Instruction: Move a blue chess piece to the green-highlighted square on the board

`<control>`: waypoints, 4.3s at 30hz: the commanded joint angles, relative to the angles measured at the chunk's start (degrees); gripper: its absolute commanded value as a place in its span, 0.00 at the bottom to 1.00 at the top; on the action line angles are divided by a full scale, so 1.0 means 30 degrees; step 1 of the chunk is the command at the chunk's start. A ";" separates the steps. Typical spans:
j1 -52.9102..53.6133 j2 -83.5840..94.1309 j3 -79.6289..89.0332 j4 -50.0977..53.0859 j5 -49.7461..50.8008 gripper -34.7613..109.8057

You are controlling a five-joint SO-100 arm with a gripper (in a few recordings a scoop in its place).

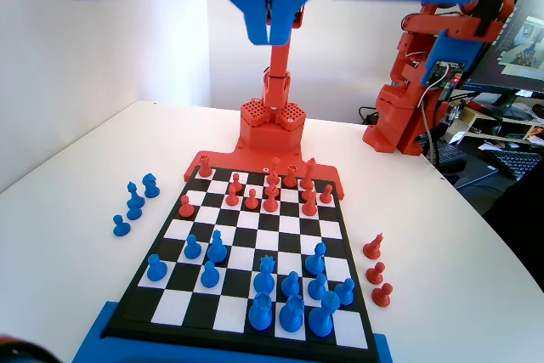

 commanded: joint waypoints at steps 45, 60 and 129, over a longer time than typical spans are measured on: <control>-0.0088 0.0059 -0.0205 -0.0293 -0.0176 0.27; -0.0264 0.0029 -0.0264 -0.0322 -0.0117 0.25; 0.0117 -2.9971 -0.7617 -0.8057 0.3193 0.29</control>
